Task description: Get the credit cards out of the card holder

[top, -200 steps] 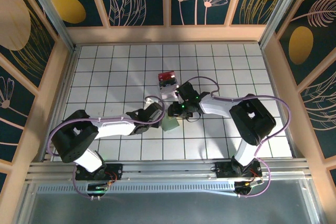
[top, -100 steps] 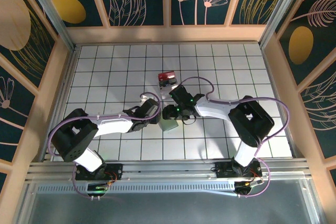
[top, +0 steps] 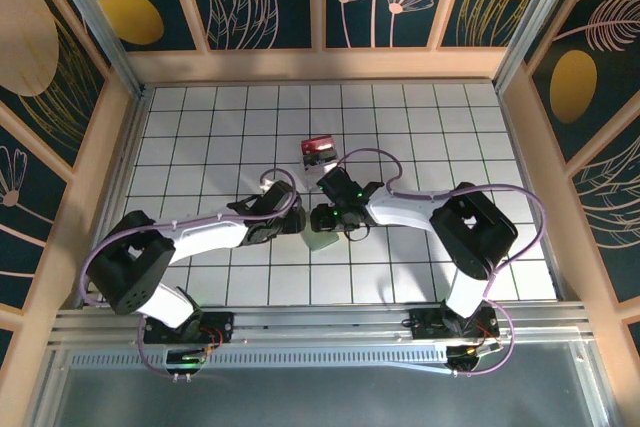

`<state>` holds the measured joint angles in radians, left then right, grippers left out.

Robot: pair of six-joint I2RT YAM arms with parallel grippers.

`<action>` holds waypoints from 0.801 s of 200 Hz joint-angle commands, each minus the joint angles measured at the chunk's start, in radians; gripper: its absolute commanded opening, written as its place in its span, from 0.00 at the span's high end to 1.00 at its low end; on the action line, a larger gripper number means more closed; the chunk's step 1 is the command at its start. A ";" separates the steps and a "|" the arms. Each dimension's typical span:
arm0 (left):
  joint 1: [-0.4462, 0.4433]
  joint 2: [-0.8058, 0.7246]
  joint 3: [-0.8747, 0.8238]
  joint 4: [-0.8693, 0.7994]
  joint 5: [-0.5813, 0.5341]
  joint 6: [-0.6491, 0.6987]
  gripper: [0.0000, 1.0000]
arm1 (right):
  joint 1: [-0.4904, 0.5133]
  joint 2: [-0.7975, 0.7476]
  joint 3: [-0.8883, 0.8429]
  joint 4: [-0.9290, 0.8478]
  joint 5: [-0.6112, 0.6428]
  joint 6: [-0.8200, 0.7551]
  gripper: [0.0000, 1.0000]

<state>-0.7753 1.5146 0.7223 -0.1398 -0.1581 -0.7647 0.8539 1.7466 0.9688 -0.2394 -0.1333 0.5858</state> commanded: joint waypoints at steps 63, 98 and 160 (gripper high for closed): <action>0.119 0.001 -0.038 0.041 0.246 -0.072 0.42 | 0.011 0.011 -0.094 0.229 -0.173 0.161 0.57; 0.144 0.008 -0.049 0.080 0.289 -0.080 0.44 | -0.023 -0.006 -0.151 0.362 -0.272 0.216 0.57; 0.155 0.066 -0.042 0.181 0.340 -0.105 0.39 | -0.051 0.017 -0.165 0.469 -0.372 0.235 0.57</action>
<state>-0.6327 1.5513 0.6804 -0.0174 0.1417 -0.8436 0.7849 1.7393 0.8021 0.1421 -0.4015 0.8028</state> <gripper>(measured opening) 0.607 0.434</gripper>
